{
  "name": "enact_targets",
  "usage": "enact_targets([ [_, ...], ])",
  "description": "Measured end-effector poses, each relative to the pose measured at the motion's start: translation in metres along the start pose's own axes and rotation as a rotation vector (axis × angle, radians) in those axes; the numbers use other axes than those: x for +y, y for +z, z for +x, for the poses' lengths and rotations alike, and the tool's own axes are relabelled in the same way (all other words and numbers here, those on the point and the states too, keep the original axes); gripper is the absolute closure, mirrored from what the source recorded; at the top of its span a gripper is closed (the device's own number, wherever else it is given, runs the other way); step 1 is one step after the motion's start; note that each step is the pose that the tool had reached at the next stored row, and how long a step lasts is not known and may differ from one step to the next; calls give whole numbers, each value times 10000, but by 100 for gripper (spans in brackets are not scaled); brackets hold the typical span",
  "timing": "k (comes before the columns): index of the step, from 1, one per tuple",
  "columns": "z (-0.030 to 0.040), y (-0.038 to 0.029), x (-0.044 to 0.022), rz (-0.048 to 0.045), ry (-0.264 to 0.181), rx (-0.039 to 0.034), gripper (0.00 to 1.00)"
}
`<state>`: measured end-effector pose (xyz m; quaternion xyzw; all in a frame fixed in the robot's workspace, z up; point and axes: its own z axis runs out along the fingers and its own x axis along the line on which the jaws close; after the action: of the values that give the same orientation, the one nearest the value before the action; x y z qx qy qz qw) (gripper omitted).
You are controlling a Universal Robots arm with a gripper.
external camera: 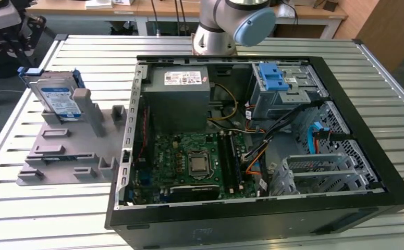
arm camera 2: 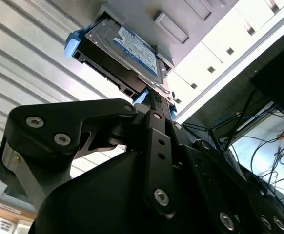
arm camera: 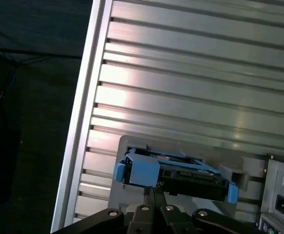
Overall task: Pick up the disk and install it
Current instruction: 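Pick up the disk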
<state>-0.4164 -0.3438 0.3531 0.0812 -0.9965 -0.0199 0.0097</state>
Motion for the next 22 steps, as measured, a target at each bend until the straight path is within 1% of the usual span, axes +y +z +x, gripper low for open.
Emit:
enact_targets([
  [1, 0, 2, 0, 3, -178, 7, 89],
  [2, 0, 4, 0, 9, -544, 23, 89],
  [14, 0, 19, -1, 44, -2635, 106, 89],
  [19, 0, 26, -1, 61, -3443, 126, 89],
  [22, 0, 30, -1, 68, -3885, 113, 89],
])
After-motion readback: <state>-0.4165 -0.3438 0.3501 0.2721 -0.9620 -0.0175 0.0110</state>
